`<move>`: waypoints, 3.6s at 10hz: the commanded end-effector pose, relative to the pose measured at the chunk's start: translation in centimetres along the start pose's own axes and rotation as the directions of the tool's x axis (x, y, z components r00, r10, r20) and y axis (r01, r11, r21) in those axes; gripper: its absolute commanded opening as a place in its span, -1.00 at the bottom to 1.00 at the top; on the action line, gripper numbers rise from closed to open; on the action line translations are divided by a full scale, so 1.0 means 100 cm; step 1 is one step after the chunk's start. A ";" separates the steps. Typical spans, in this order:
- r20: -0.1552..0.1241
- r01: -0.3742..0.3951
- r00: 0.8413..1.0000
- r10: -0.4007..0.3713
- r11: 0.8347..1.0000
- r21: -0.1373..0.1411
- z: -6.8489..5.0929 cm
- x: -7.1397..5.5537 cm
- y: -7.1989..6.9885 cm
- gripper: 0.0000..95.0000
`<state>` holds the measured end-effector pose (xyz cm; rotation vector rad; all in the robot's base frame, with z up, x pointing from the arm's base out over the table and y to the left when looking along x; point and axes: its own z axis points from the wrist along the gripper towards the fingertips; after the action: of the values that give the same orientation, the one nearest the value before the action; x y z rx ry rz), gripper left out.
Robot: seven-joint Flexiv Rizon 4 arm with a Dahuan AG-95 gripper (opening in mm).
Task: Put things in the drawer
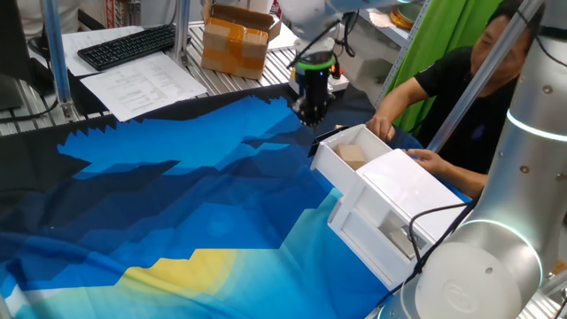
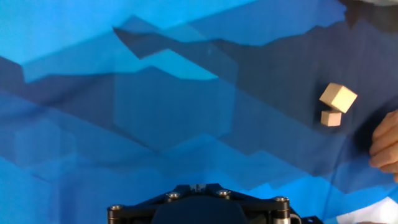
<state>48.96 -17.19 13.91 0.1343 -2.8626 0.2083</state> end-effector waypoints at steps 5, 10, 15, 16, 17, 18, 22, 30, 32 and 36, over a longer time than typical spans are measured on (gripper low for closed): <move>-0.055 0.024 0.998 -0.024 1.000 0.005 0.029 0.072 0.003 -1.00; -0.149 0.041 0.988 -0.045 0.999 -0.030 0.023 0.072 0.001 -1.00; -0.140 0.003 0.990 -0.010 0.999 -0.052 0.022 0.069 0.001 -1.00; -0.180 0.011 0.984 -0.021 0.998 -0.056 0.022 0.069 0.001 -1.00; -0.189 0.010 0.982 -0.021 0.998 -0.055 0.022 0.069 0.001 -1.00; -0.202 0.005 0.979 -0.014 0.999 -0.046 0.022 0.069 0.001 -1.00; -0.202 0.008 0.979 -0.012 1.000 -0.020 0.025 0.098 0.004 -1.00; -0.166 0.005 0.986 -0.014 0.999 -0.051 0.028 0.106 0.008 -1.00; -0.144 -0.016 0.990 0.002 0.995 -0.094 0.009 0.072 0.010 -1.00; 0.026 -0.102 0.994 0.108 0.979 -0.179 -0.010 0.042 0.031 -1.00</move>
<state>44.28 -15.26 15.49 -0.0014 -2.8255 -0.0188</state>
